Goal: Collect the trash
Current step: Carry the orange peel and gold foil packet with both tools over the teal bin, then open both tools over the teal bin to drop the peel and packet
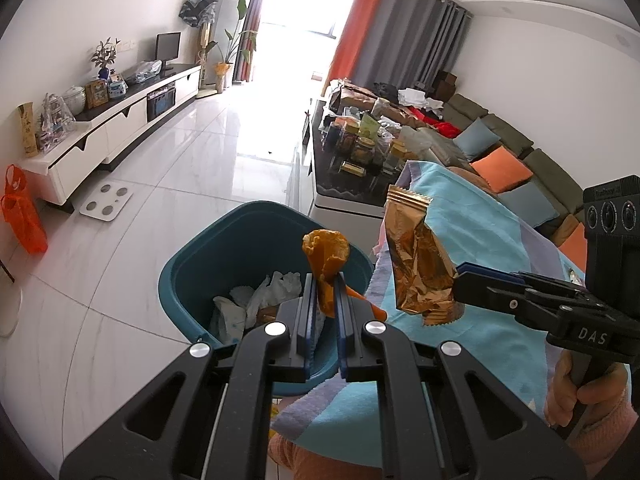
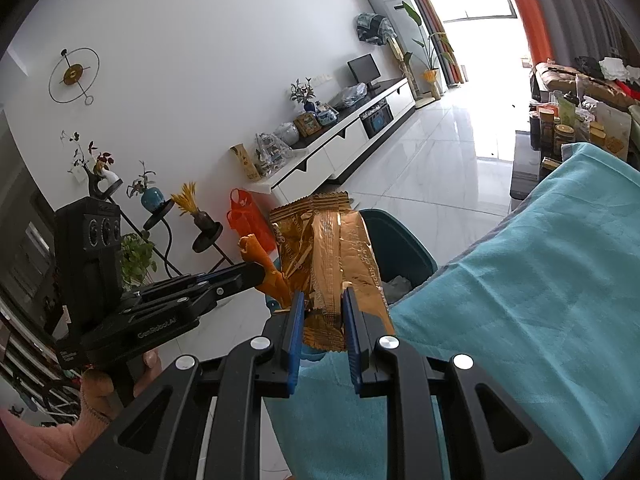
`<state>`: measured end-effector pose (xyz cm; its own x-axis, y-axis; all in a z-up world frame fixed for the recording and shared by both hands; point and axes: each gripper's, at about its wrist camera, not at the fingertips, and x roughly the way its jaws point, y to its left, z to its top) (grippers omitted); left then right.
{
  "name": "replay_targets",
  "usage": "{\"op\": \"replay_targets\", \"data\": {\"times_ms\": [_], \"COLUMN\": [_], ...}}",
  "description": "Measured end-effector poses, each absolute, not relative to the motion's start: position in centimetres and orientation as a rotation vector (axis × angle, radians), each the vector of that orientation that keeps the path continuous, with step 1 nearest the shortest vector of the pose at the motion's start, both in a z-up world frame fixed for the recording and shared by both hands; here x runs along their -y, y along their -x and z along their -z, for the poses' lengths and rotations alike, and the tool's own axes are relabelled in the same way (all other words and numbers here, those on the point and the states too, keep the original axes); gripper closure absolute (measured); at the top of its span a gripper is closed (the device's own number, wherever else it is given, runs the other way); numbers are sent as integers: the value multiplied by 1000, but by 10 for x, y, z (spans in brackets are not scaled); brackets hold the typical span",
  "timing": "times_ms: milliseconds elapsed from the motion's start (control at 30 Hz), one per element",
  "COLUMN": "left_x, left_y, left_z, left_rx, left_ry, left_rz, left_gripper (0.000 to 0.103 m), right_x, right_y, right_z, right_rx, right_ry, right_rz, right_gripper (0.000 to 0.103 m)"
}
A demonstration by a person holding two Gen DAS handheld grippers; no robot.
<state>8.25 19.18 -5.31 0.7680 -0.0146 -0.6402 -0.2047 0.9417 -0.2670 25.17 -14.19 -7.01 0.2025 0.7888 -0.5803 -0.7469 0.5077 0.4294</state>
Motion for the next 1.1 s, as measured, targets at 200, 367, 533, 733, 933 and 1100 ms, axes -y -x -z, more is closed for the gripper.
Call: {"op": "replay_targets", "data": {"times_ms": [200,367,533,733,933,1100], "left_x": [-195,-197,-197,-200,-200,-201], "left_y": [-85,-89,-92,-96,-104,-111], "left_z": [58,63,67,72,78,85], "left_rx": [-700,-711,-720,-726,-740,-752], "left_ry": [339,341,346,350,353,350], "left_rz": [-118,-134,-142,-153,-162,-167], "left_gripper": [94,94,94,94,94,94], "right_x": [134,124,115,105,100,93], "right_y": [-254,-258,-262,-264,-265,-268], "right_z": [73,75,78,80,82,84], "right_rx": [-862,-878,-892,-903,-911,-918], "right_ry": [-49,-41,-29,-20,-11,-7], "right_rz": [-1070,-1067,-1065,-1061,-1053,-1042], "right_gripper": [85,85,85,85,85,85]}}
